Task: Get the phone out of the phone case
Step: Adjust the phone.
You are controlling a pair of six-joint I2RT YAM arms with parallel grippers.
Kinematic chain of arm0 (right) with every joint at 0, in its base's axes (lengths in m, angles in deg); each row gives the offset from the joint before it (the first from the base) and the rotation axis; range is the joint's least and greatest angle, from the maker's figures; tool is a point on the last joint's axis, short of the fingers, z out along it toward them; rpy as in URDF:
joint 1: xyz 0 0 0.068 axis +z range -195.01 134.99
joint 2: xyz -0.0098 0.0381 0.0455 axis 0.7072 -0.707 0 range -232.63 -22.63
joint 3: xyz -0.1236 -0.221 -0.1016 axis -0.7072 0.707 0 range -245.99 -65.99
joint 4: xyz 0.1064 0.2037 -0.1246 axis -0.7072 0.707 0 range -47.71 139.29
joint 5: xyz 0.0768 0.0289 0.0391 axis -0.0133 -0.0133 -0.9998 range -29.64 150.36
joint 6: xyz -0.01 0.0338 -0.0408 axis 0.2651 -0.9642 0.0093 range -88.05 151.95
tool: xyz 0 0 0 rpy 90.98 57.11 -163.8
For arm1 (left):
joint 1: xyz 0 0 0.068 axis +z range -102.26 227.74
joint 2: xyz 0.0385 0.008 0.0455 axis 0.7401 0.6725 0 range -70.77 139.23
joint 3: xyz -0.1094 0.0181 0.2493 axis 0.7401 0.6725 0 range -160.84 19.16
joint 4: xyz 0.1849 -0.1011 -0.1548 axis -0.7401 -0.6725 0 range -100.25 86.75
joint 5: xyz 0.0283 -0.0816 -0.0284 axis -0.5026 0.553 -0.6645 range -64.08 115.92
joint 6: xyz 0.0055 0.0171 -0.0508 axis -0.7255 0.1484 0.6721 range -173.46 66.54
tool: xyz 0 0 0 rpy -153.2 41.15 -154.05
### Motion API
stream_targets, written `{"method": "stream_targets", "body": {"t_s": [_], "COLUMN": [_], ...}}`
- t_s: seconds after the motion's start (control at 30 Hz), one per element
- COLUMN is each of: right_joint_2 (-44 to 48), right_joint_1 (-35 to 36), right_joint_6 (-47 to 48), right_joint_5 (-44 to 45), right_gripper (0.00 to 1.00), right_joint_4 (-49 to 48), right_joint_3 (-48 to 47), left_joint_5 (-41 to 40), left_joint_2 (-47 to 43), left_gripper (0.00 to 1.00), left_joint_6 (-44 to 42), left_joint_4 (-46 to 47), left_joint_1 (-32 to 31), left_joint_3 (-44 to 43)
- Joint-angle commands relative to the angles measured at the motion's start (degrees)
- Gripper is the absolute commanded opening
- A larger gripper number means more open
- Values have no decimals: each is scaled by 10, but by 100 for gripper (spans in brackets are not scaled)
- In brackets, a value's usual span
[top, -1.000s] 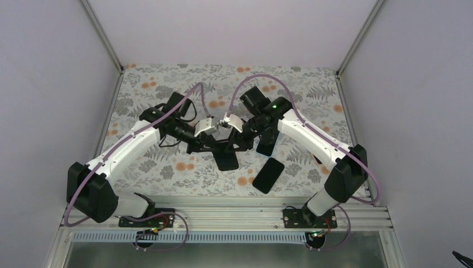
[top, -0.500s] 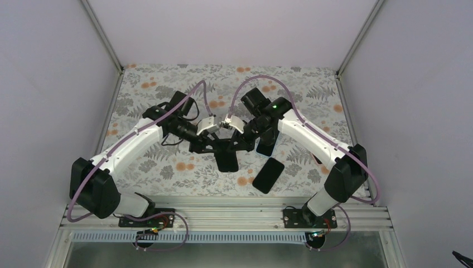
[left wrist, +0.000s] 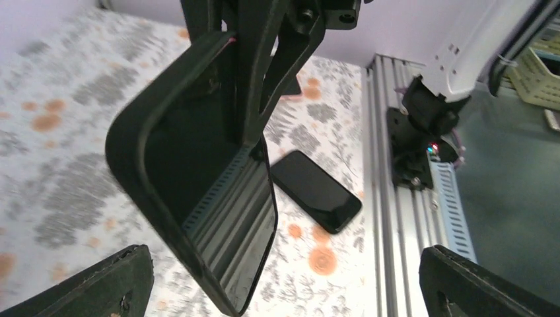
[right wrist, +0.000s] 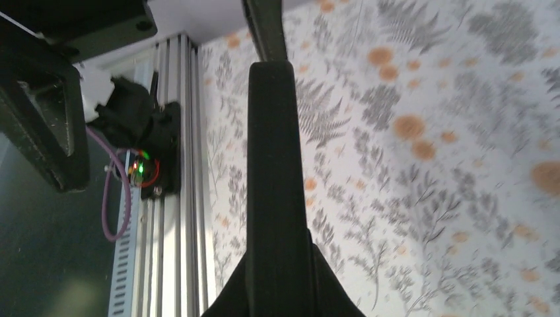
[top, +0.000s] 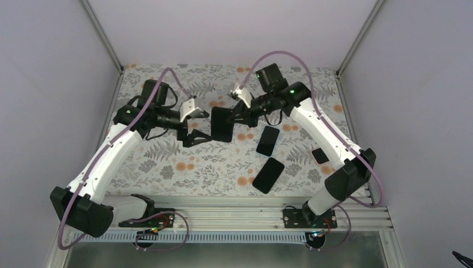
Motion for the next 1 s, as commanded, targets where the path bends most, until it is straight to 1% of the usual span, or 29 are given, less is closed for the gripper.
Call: {"method": "stream_targets", "body": {"t_s": [0.0,0.1,0.23,0.3,0.37,0.4,0.47,0.63,0.77,0.97], "right_joint_2": [9,10,21,20,19,18,21,28,29,22], "right_joint_1": [-33,-55,-72,-78,-82,-83,-85,-93,-93,-93], "right_joint_6": [-17,-20,-7,4,25,34,43,37,27,20], "right_joint_5": [-102,-168,-208,-251,-287,-301,-316,-337,-342,-345], "right_gripper": [4,4,4,4,4,4,4,4,4,4], "right_joint_4": [-29,-21,-10,4,26,35,45,42,32,25], "right_joint_3": [-60,-87,-96,-96,-100,-101,-103,-99,-85,-85], "left_joint_5": [-1,-14,-18,8,52,78,125,161,175,182], "left_joint_2": [-17,-21,-37,-37,-30,-27,-29,-34,-31,-21], "left_gripper": [100,100,100,100,100,98,91,72,64,59], "left_joint_6": [9,11,28,32,39,47,72,80,104,142], "left_joint_4": [6,-13,-17,-18,-17,-13,10,20,44,82], "left_joint_1": [23,35,39,39,39,40,39,40,39,36], "left_joint_3": [-50,-72,-70,-58,-50,-46,-35,-19,-7,2]}}
